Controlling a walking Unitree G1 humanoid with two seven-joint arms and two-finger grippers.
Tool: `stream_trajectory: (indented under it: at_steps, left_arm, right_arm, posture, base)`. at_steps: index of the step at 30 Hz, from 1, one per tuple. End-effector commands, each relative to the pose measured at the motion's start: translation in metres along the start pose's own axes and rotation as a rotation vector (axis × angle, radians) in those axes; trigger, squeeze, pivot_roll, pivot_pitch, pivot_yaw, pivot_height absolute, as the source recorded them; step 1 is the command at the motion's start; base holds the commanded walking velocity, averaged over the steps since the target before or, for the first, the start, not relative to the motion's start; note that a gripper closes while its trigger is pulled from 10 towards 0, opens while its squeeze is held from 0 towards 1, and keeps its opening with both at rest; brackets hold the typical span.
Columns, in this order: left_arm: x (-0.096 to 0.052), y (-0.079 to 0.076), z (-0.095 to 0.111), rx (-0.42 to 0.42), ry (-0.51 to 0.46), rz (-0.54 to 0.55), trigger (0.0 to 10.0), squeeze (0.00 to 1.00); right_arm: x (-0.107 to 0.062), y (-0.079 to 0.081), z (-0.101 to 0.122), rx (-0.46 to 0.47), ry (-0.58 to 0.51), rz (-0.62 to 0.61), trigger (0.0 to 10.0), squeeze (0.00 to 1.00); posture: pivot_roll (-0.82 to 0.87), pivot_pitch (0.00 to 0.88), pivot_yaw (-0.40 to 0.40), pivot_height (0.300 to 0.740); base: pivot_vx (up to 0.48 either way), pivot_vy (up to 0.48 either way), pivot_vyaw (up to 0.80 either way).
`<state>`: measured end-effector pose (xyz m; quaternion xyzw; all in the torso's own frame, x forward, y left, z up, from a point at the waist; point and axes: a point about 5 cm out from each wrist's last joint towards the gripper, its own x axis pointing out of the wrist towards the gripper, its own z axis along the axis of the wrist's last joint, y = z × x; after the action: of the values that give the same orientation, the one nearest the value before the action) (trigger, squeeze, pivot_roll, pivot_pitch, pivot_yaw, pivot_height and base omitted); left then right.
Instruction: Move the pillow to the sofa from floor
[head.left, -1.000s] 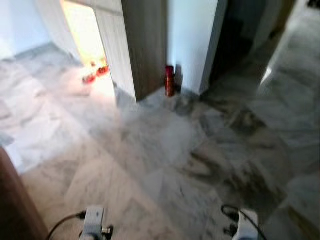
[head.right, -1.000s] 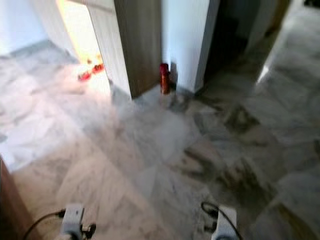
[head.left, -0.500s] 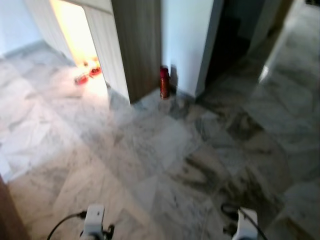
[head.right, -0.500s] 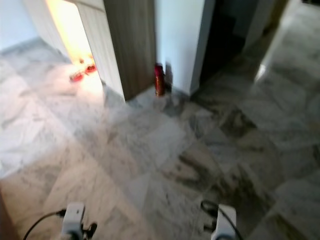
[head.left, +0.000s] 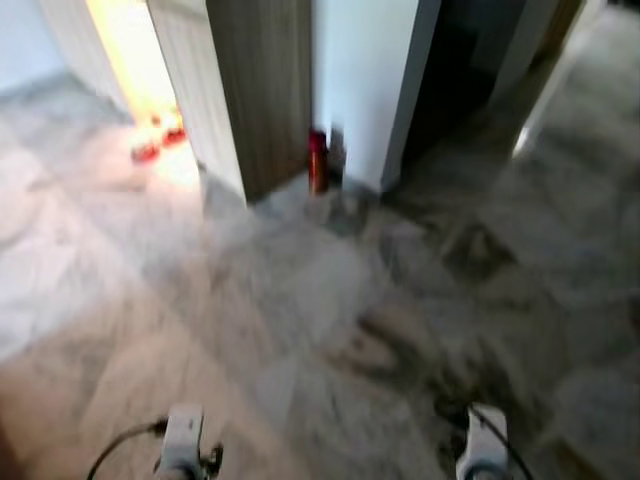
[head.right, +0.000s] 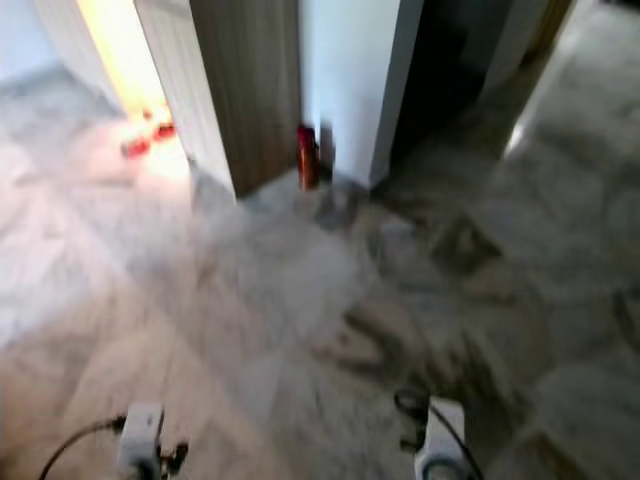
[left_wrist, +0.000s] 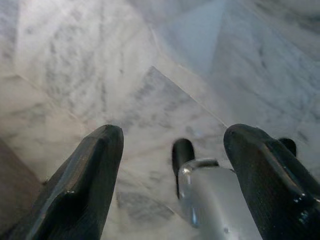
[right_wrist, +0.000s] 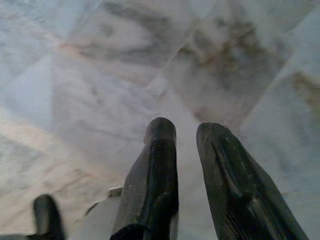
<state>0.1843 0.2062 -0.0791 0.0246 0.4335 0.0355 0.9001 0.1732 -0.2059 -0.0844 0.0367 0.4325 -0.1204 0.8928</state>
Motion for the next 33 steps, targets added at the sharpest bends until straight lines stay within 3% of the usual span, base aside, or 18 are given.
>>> stream_trajectory:
  at_steps: [1, 13, 33]
  left_arm:
    - [-0.0024, 0.0074, -0.0088, -0.001, 0.031, 0.016, 10.0, 0.00]
    - [-0.0026, 0.0040, -0.0116, 0.002, 0.042, 0.014, 10.0, 0.00]
    - [-0.0036, 0.0123, -0.0103, -0.001, 0.023, 0.025, 10.0, 0.00]
  right_arm:
    - [-0.0008, 0.0056, -0.0037, 0.001, 0.009, 0.012, 10.0, 0.00]
    - [-0.0010, 0.0057, -0.0038, -0.005, 0.005, 0.009, 10.0, 0.00]
    - [-0.0012, 0.0066, -0.0045, 0.005, 0.005, 0.020, 10.0, 0.00]
  posture:
    - [0.03, 0.041, -0.016, 0.740]
    - [0.03, 0.018, -0.013, 0.740]
    - [0.02, 0.012, -0.013, 0.740]
  base:
    - [0.000, 0.000, 0.00]
    - [0.000, 0.000, 0.00]
    - [0.000, 0.000, 0.00]
